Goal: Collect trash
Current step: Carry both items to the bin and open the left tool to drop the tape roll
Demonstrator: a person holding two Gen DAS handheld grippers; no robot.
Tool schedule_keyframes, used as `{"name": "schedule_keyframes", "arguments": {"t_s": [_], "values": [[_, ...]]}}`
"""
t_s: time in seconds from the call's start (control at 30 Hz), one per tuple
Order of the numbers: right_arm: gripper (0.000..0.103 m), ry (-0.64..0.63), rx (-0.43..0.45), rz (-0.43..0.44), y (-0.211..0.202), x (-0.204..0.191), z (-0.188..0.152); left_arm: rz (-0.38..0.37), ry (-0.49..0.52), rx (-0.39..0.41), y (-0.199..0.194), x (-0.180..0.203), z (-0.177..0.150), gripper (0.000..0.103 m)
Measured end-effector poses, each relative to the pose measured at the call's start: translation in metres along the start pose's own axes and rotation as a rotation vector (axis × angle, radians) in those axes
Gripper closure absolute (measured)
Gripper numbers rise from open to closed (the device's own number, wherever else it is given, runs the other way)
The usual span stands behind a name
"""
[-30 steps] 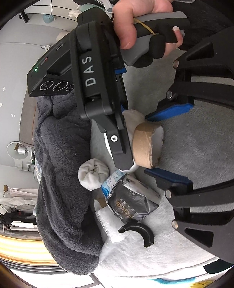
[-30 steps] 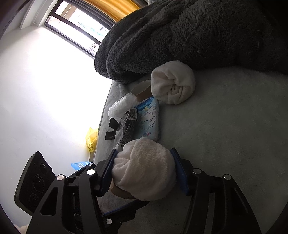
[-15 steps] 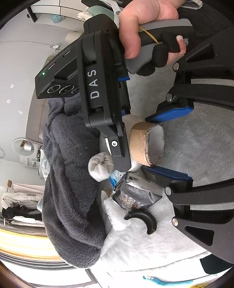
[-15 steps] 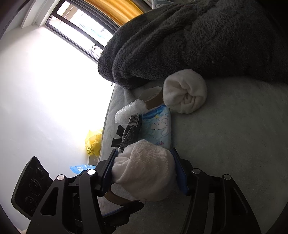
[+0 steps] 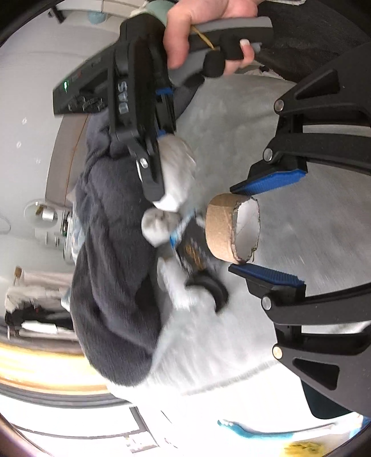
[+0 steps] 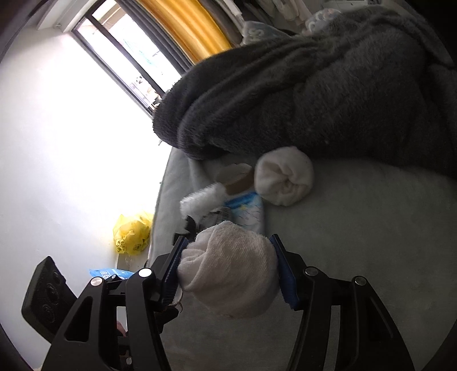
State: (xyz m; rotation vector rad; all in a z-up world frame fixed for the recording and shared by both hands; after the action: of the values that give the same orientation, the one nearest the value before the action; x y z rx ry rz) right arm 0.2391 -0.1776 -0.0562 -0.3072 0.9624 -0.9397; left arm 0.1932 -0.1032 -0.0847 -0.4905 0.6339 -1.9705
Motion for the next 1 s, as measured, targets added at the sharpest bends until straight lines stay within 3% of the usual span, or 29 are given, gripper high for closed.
{"name": "schedule_keyframes", "arguments": {"t_s": [0.37,1.0], "values": [[0.044,-0.179,-0.021,-0.013,0.033,-0.070,-0.004,0.106,-0.126,0.025,-0.040,-0.066,-0.010,0.052],[0.044,-0.353,-0.120,0.053,0.107,-0.168,-0.029,0.323,-0.301,-0.135,-0.055,-0.185,-0.078,0.052]]}}
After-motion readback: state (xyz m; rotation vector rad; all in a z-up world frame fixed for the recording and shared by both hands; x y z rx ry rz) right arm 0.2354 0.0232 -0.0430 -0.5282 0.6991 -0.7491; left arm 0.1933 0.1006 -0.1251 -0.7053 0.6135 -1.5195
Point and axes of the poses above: each gripper's, at about its wrist camera, not at the fingertips, and y roughly the way its jaws point, x to its right, z to its top, the point moved 3 cm from there along y, roughly the way its jaws point, and after that the axes turned 8 degrees about z, right-handed, at the moved point
